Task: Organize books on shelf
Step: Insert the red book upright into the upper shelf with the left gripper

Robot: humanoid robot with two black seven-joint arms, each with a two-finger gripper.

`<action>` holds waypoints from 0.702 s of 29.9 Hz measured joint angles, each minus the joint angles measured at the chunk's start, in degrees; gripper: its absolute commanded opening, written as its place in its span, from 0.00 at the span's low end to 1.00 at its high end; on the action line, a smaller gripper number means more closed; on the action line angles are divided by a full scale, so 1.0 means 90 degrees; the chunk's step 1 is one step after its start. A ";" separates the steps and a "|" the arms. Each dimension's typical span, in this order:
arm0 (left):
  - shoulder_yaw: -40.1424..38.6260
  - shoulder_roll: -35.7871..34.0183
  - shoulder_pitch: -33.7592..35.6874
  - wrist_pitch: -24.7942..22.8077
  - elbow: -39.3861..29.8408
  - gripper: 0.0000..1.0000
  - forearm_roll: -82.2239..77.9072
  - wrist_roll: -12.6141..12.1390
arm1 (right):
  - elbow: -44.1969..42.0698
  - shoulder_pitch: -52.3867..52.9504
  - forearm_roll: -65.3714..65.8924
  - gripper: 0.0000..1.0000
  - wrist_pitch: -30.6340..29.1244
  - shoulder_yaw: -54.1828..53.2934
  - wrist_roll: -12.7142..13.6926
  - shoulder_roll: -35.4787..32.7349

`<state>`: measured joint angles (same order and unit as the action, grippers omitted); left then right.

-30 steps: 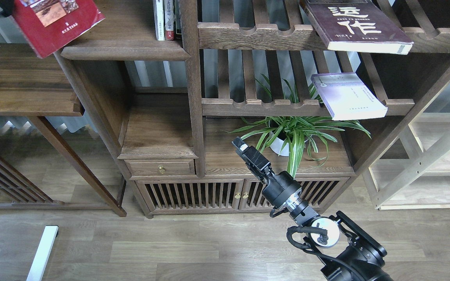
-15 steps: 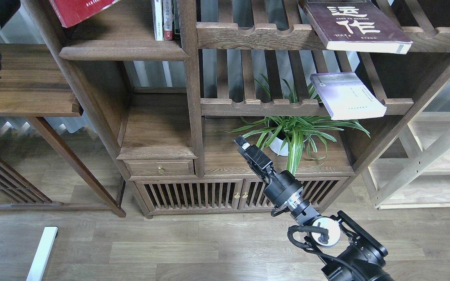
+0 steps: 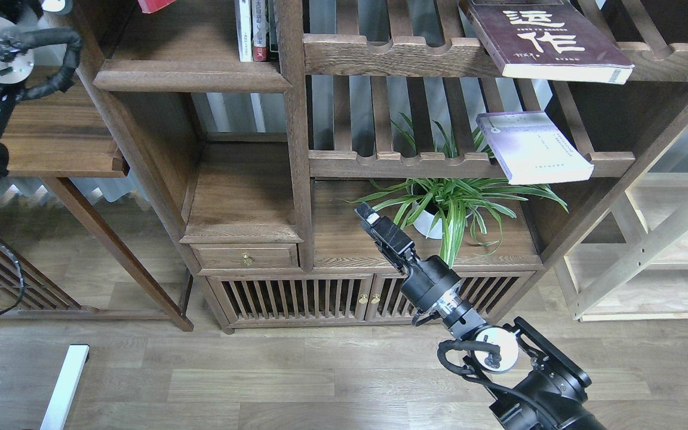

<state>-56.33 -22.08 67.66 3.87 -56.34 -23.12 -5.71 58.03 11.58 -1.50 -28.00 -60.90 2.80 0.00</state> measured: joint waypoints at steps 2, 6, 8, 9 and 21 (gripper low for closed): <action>0.0016 0.0025 0.0032 -0.0009 0.0146 0.01 0.0000 0.0077 | 0.0000 -0.0010 0.0000 0.68 0.0000 -0.0001 0.0000 0.0000; 0.0066 0.0113 0.0063 -0.0013 0.0363 0.04 0.0005 0.0248 | 0.0008 -0.0013 0.0000 0.68 0.0000 0.0013 0.0003 0.0001; 0.0151 0.0134 0.0082 -0.0015 0.0410 0.06 0.0005 0.0259 | 0.0008 -0.0011 0.0000 0.68 0.0000 0.0022 0.0008 0.0001; 0.0211 0.0142 0.0107 -0.0019 0.0430 0.05 0.0005 0.0260 | 0.0008 -0.0007 0.0000 0.68 0.0000 0.0027 0.0009 0.0000; 0.0732 0.0137 0.0223 -0.0143 0.0565 0.03 0.0009 0.0252 | 0.0016 -0.0006 0.0000 0.68 0.0000 0.0054 0.0011 0.0000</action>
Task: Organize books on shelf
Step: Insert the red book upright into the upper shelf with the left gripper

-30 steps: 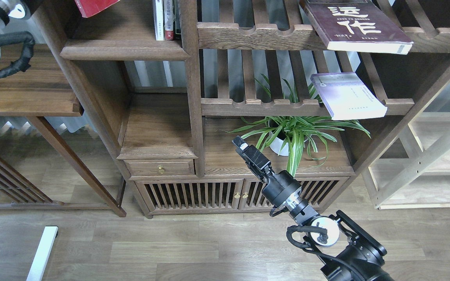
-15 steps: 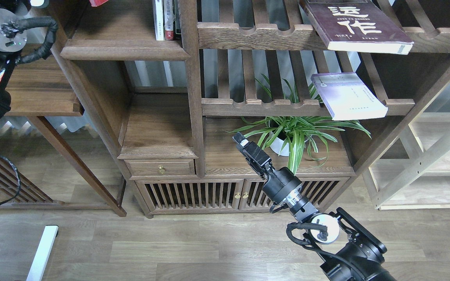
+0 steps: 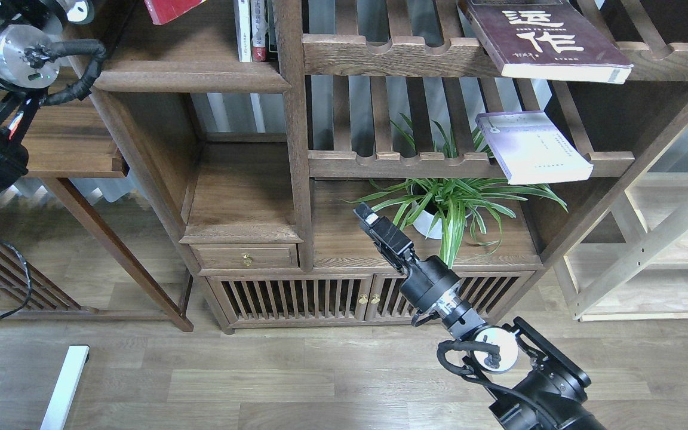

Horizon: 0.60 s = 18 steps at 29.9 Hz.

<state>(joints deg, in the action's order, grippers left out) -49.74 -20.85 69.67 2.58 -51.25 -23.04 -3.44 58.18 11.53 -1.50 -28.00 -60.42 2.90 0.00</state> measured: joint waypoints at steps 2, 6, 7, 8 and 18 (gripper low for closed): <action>0.0127 -0.0002 0.0065 -0.0003 0.0028 0.04 -0.0001 -0.0012 | 0.0000 -0.0001 0.0000 0.68 0.0000 0.0003 0.0000 0.0000; 0.0254 0.0004 0.0185 -0.0005 0.0114 0.06 -0.0007 -0.0018 | 0.0001 -0.0002 0.0000 0.68 0.0000 0.0004 0.0000 0.0000; 0.0275 0.0008 0.0209 -0.0005 0.0135 0.07 -0.0008 -0.0026 | 0.0002 -0.0002 0.0000 0.68 0.0000 0.0004 0.0000 0.0000; 0.0295 0.0009 0.0229 -0.0005 0.0152 0.07 -0.0008 -0.0030 | 0.0005 -0.0002 0.0000 0.68 0.0000 0.0004 0.0000 0.0000; 0.0595 0.0117 0.0447 -0.0044 0.0397 0.18 -0.0009 -0.0021 | 0.0030 0.0008 0.0005 0.68 0.0000 0.0005 0.0000 0.0000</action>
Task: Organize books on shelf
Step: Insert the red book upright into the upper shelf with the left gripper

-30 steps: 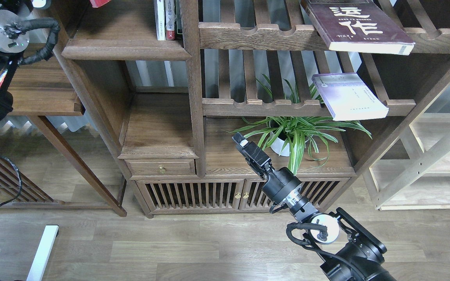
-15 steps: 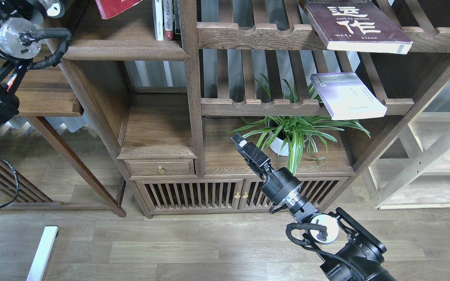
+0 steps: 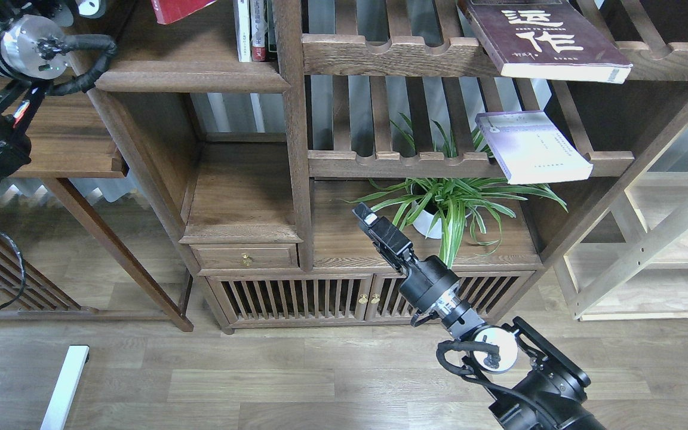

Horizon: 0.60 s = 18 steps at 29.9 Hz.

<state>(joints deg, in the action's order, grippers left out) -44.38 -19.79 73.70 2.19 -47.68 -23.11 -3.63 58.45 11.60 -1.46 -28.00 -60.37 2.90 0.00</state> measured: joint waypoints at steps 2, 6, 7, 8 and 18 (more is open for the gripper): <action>0.0018 0.0046 0.0005 0.0000 0.0033 0.22 0.0000 0.0000 | 0.0000 0.0000 0.0002 0.68 0.0000 -0.0010 0.0000 0.0000; 0.0112 0.0139 0.0006 0.0017 0.0051 0.39 -0.0002 0.0041 | 0.0000 0.0000 0.0001 0.68 0.0000 -0.0019 0.0000 0.0000; 0.0159 0.0148 0.0006 0.0032 0.0052 0.39 -0.0006 0.0050 | 0.0000 -0.0001 0.0000 0.68 0.0000 -0.0020 0.0000 0.0000; 0.0208 0.0154 0.0006 0.0048 0.0053 0.39 -0.0008 0.0053 | 0.0001 -0.0004 -0.0001 0.68 0.0000 -0.0021 0.0000 0.0000; 0.0375 0.0158 0.0010 0.0085 0.0057 0.54 -0.0008 0.0054 | 0.0001 -0.0010 0.0000 0.68 0.0000 0.0009 0.0000 0.0000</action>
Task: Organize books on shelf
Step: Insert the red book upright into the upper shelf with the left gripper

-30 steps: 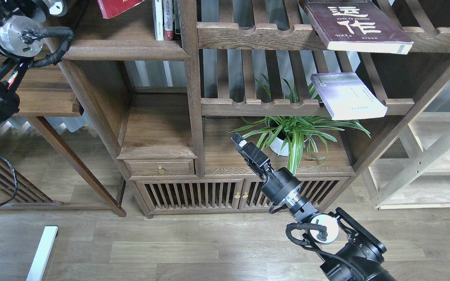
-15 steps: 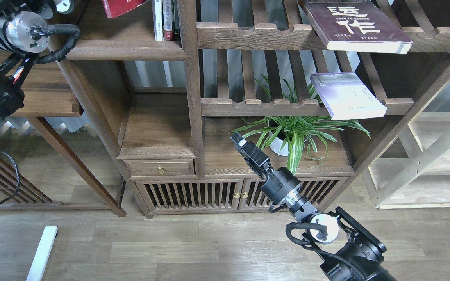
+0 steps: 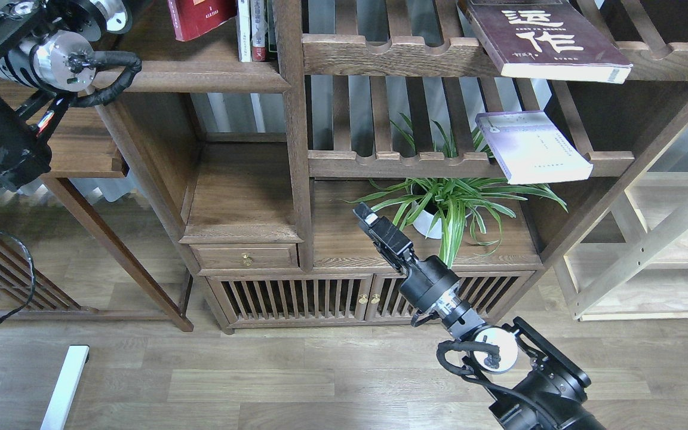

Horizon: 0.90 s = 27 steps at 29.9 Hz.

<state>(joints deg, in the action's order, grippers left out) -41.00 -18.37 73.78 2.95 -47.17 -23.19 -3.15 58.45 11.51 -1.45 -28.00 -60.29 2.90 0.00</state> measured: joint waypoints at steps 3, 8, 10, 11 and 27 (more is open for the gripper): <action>0.0003 0.0000 0.0000 -0.0003 0.0000 0.56 0.0006 0.0002 | 0.0000 0.0000 0.0004 0.68 0.0000 0.0015 0.0000 0.0000; 0.0014 0.0008 0.0000 -0.0005 -0.0011 0.46 0.0008 0.0002 | 0.0000 0.0000 0.0005 0.68 0.0000 0.0020 0.0009 0.0000; 0.0014 0.0009 0.0001 -0.0006 -0.0011 0.42 0.0008 0.0016 | 0.0000 0.0000 0.0005 0.68 0.0000 0.0020 0.0011 0.0000; 0.0014 0.0009 0.0006 -0.0006 -0.0012 0.38 0.0008 0.0021 | 0.0000 0.0001 0.0005 0.68 0.0000 0.0020 0.0015 0.0000; -0.0003 -0.0037 -0.0082 -0.0489 -0.0027 0.12 0.0046 0.0327 | 0.0000 0.0009 0.0025 0.68 0.0000 0.0035 0.0020 0.0000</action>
<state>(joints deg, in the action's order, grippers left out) -41.02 -18.70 73.05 -1.45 -47.41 -22.77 -0.21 58.45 11.59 -1.23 -28.00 -59.98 3.08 0.00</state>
